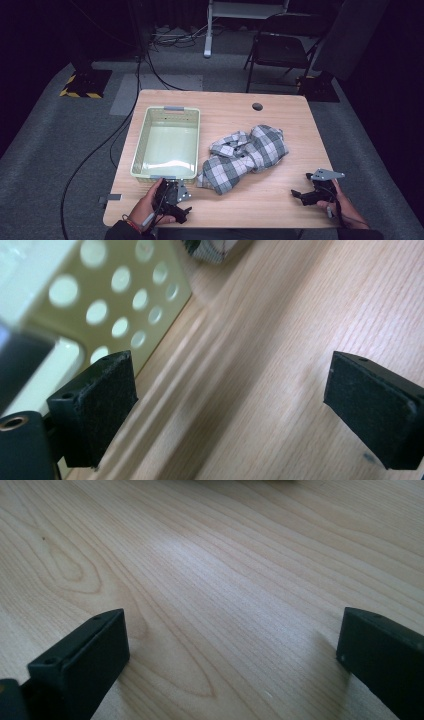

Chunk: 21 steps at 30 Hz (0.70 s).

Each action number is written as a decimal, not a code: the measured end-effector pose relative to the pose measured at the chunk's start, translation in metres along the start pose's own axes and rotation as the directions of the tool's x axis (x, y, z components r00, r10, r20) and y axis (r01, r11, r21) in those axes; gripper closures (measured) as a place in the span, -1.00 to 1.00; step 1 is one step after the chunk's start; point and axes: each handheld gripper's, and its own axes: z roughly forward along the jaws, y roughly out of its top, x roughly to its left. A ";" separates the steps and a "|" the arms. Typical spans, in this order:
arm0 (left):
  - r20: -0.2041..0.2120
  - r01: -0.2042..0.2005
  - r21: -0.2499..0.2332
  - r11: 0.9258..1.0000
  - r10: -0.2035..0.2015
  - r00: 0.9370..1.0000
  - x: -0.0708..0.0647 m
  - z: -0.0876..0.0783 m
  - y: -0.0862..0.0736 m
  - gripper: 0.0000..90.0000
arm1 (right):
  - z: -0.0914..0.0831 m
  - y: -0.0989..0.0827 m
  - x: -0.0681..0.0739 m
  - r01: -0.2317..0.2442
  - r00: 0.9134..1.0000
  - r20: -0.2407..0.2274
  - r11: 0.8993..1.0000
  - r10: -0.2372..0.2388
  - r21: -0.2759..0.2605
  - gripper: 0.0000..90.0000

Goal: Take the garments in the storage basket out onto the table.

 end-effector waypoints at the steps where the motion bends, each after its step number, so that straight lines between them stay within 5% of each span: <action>1: 0.006 0.012 0.000 1.000 -0.012 1.000 0.001 0.000 -0.002 -0.86 | 0.000 0.000 0.000 0.000 1.000 0.000 1.000 0.000 0.000 -0.99; 16: 0.058 0.120 -0.036 0.992 -0.118 0.991 0.017 0.001 -0.029 -0.85 | 0.000 0.000 0.000 0.001 1.000 -0.001 1.000 -0.001 0.000 -0.99; 21: 0.101 0.187 -0.101 0.977 -0.177 0.979 0.025 0.003 -0.047 -0.95 | 0.000 0.000 0.000 0.001 1.000 -0.002 1.000 -0.001 0.000 -0.99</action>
